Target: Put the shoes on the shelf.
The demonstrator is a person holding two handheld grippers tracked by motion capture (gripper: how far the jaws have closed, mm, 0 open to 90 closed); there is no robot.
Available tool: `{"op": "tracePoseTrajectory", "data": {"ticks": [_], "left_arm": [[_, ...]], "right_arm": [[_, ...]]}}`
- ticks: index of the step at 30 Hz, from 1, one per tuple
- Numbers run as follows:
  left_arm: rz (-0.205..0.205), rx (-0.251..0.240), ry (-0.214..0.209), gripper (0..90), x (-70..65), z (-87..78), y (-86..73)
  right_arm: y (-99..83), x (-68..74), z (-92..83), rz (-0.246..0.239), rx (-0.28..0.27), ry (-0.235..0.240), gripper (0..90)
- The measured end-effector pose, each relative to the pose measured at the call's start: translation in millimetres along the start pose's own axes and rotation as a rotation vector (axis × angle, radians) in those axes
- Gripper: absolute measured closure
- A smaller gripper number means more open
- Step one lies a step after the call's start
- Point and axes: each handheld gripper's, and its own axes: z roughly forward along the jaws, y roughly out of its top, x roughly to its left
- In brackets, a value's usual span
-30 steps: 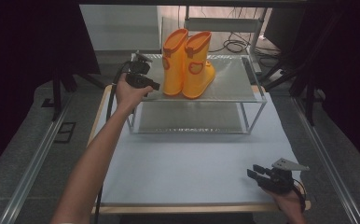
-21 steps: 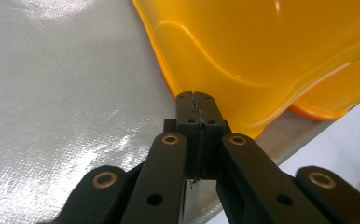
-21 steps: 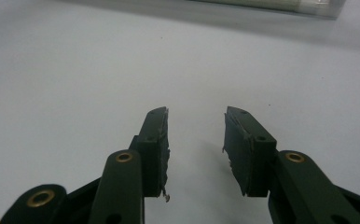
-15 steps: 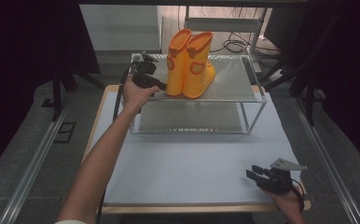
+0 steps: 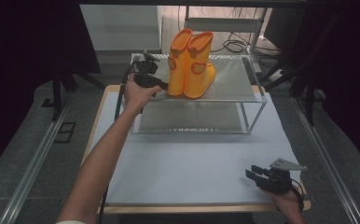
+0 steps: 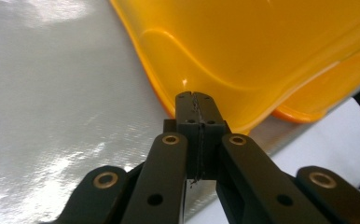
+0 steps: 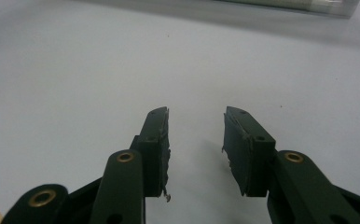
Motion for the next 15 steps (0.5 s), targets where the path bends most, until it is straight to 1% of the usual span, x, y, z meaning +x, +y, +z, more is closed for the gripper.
{"op": "tracePoseTrajectory", "data": {"ticks": [3,12,15], "left_arm": [[0.019,0.008,-0.002,90.0,-7.1,2.5,1.2],[0.036,0.018,-0.032,90.0,-21.8,8.0,5.3],[0.04,0.019,-0.026,90.0,-24.3,9.1,6.1]], "right_arm": [[0.1,0.4,-0.7,0.004,-0.002,0.001,59.5],[0.3,0.9,-1.0,0.0,-0.005,0.004,59.6],[0.3,0.6,-1.5,0.0,-0.007,0.003,59.6]]}}
